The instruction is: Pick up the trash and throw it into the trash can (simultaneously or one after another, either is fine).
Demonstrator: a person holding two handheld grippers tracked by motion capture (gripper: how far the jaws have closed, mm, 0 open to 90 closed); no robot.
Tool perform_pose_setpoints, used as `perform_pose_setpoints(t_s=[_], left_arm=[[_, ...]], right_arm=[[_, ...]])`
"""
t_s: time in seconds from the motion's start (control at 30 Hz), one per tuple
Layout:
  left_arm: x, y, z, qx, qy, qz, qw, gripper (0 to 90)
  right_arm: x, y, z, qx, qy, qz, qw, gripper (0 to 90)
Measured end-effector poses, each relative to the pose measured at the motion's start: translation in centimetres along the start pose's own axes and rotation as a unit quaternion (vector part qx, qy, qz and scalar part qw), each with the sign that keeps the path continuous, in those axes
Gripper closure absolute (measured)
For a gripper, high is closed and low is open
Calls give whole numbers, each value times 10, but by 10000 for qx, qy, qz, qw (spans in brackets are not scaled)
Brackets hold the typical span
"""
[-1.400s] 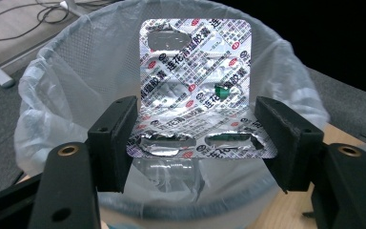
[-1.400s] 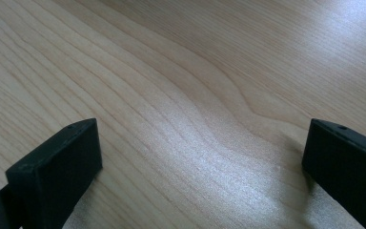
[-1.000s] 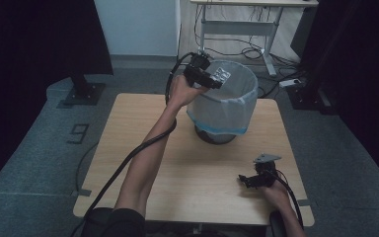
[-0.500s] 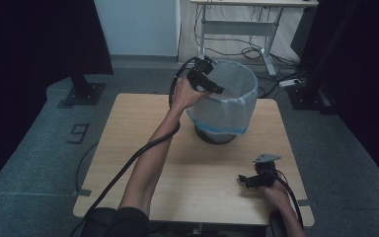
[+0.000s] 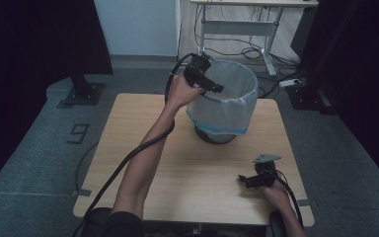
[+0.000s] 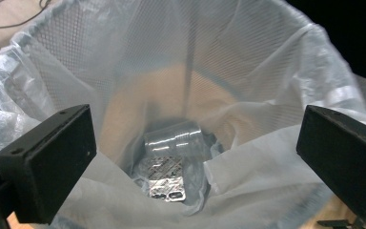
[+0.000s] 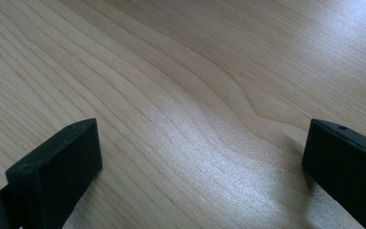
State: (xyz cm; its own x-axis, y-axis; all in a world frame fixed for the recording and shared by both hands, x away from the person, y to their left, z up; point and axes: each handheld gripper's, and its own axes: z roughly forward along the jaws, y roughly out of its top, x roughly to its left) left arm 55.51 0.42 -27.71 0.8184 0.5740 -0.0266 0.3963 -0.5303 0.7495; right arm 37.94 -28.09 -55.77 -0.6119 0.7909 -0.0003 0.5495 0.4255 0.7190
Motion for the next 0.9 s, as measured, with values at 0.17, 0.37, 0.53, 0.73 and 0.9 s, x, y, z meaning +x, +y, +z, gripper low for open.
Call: perform_pose_setpoints(t_s=[0.17, 0.37, 0.53, 0.73, 0.9], left_arm=[[-2, -3, -12, -100, -7, 35, 9999, 0], [-2, -8, -25, -188, -76, 33, 9998, 0], [-1, -13, -35, -218, -75, 59, 9997, 0], [-1, -23, -45, -270, -84, 72, 9996, 0], [3, -31, -55, -346, -103, 94, 9993, 0]], right_arm=[[0, 0, 0, 2, 2, -1, 10000, 0], [0, 0, 0, 2, 4, -3, 10000, 0], [0, 0, 0, 5, 2, -1, 10000, 0], [0, 0, 0, 3, 8, 0, 10000, 0], [0, 0, 0, 3, 7, -2, 10000, 0]])
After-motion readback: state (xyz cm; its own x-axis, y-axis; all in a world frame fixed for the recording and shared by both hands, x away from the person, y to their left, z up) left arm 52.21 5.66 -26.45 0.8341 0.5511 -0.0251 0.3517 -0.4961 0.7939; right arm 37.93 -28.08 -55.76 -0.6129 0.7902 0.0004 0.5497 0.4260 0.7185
